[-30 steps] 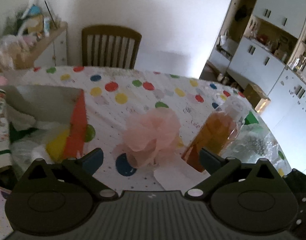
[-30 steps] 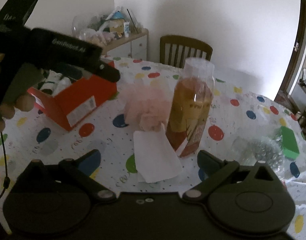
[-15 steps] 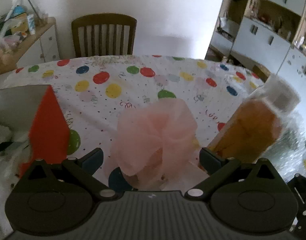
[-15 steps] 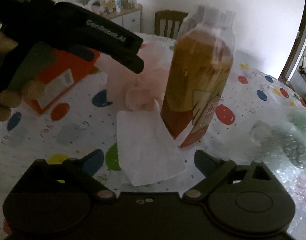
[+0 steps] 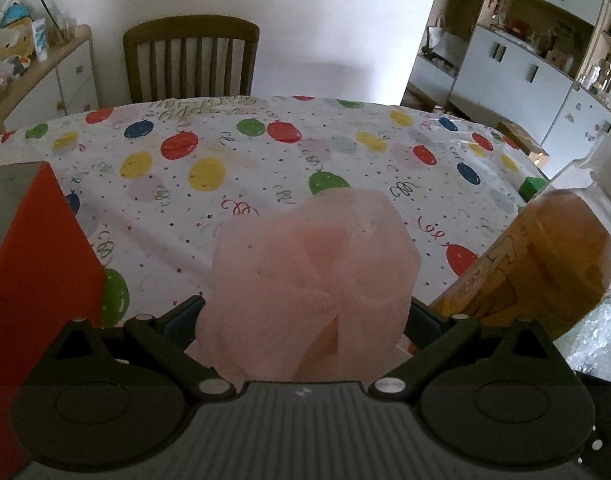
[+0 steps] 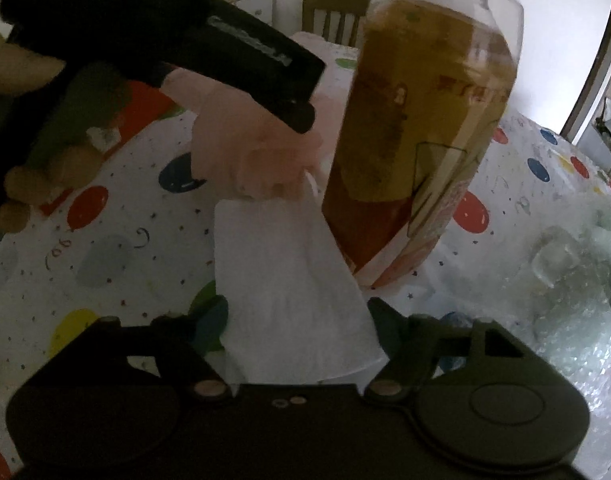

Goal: Organize soft objects
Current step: 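Grasp the pink mesh puff with the left tool while the right tool grasps the white tissue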

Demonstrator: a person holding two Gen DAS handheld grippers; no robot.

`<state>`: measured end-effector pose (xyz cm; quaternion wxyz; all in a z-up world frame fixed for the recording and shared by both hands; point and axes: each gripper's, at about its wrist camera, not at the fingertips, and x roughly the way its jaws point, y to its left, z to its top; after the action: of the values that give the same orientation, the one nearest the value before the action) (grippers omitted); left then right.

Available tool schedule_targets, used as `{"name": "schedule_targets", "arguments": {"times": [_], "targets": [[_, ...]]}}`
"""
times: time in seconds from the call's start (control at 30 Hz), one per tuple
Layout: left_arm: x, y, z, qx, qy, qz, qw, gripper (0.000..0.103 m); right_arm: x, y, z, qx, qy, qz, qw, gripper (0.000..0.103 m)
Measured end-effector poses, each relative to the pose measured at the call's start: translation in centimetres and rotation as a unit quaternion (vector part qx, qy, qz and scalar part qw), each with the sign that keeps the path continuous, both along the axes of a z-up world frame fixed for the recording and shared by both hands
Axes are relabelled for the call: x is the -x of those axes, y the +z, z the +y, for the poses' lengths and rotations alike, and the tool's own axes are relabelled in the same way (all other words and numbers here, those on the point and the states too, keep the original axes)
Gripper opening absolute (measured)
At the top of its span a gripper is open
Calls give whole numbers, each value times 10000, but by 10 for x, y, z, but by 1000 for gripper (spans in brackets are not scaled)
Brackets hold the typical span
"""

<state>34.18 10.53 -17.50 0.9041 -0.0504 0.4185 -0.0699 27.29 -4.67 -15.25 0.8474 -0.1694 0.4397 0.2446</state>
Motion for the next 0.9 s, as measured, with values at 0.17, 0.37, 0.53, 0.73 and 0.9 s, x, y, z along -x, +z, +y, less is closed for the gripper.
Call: {"name": "schedule_targets", "arguments": {"times": [0.17,0.37,0.53,0.73,0.9], "targets": [[-3,-2,1,94,38,32,9999,77,5,3,5,23,145,-44,9999,52],[-2,2,-1,119,47,-7,9999,46,8,6,7,83,154,-98,9998,33],[2,5,-6,-45,107,-67,9999,33,7,7,5,85,86,-116,9999,13],[11,11,-6,-81,84,-167,9998,25,7,14,-2,-90,-106,-122,9998,0],[22,15,0,-10,223,-191,9996,24,15,25,-7,-237,-171,-205,9994,0]]}}
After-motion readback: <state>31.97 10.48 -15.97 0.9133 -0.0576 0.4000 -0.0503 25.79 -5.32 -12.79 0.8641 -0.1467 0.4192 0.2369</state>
